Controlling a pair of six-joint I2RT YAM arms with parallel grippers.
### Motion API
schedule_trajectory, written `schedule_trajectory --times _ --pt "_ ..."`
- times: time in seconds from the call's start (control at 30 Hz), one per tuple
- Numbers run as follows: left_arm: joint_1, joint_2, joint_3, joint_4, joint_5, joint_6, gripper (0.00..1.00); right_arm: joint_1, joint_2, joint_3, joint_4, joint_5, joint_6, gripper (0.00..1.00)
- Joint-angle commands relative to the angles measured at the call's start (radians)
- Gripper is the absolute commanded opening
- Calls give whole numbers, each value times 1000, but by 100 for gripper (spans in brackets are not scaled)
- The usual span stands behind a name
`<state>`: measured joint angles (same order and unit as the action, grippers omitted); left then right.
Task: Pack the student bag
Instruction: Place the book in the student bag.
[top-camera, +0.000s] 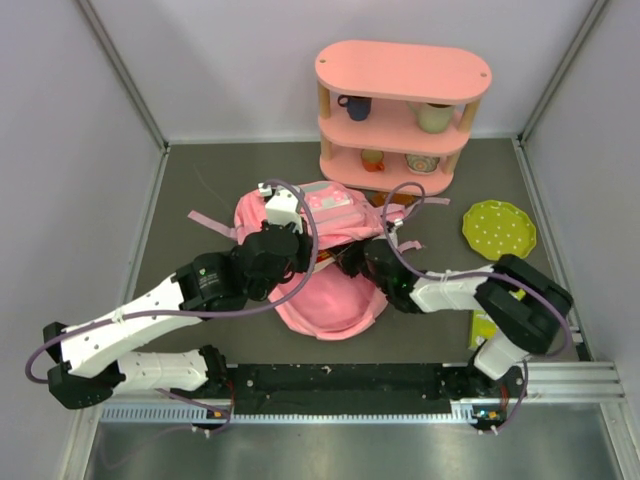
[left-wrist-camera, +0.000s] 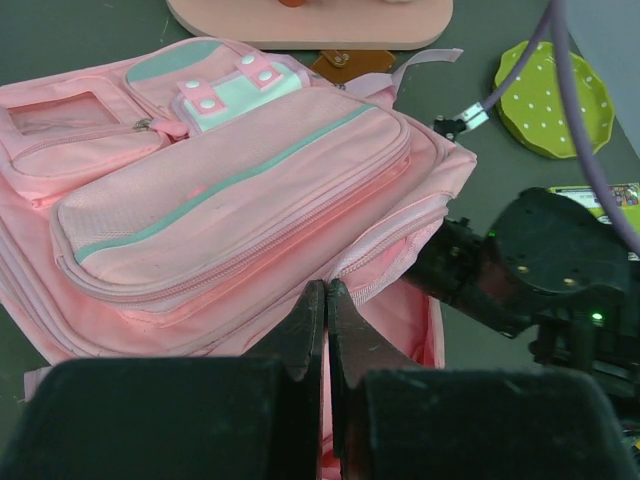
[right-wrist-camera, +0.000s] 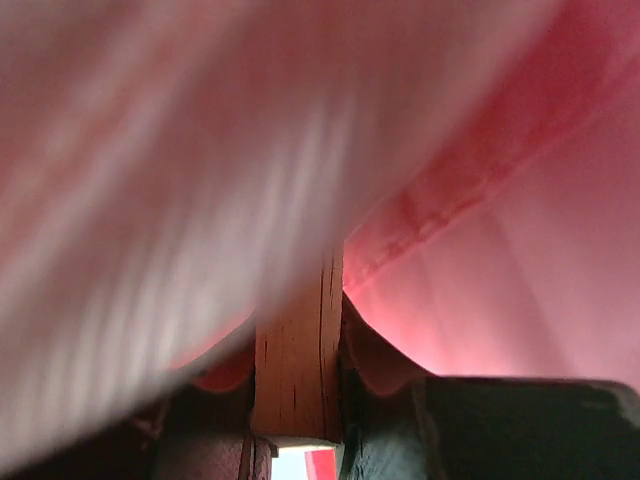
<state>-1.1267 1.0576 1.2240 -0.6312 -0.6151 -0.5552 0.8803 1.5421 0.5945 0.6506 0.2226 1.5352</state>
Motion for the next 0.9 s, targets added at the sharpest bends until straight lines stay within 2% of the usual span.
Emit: schedule_trajectory --times 0.0,0.17,0.23,0.33,0.37,0.4,0.43,0.5,0.53,0.63,0.7,0.87 --pt "1 -50 54 94 11 -6 0 29 113 158 176 127 38 0" --pt "1 -65 49 108 18 6 0 46 231 243 123 221 52 1" --pt "1 -71 46 110 17 6 0 46 269 267 90 234 71 4" --pt "2 -77 40 119 21 11 0 45 306 295 64 213 69 20" --pt "2 -79 37 122 21 12 0 45 312 297 63 205 65 34" --pt "2 -79 37 122 21 12 0 46 319 297 66 190 60 39" --pt "4 -77 34 120 20 12 0 45 320 289 67 163 60 54" --pt "4 -77 26 117 15 9 0 45 313 263 72 144 52 68" --pt "2 -79 23 114 9 8 0 45 294 251 76 132 40 79" --pt "5 -88 5 114 3 -2 0 45 227 208 67 109 -3 94" --pt "5 -93 -3 105 -2 -8 0 45 195 168 79 95 -20 99" --pt "8 -102 -21 79 -26 -26 0 46 80 131 -26 40 -55 99"
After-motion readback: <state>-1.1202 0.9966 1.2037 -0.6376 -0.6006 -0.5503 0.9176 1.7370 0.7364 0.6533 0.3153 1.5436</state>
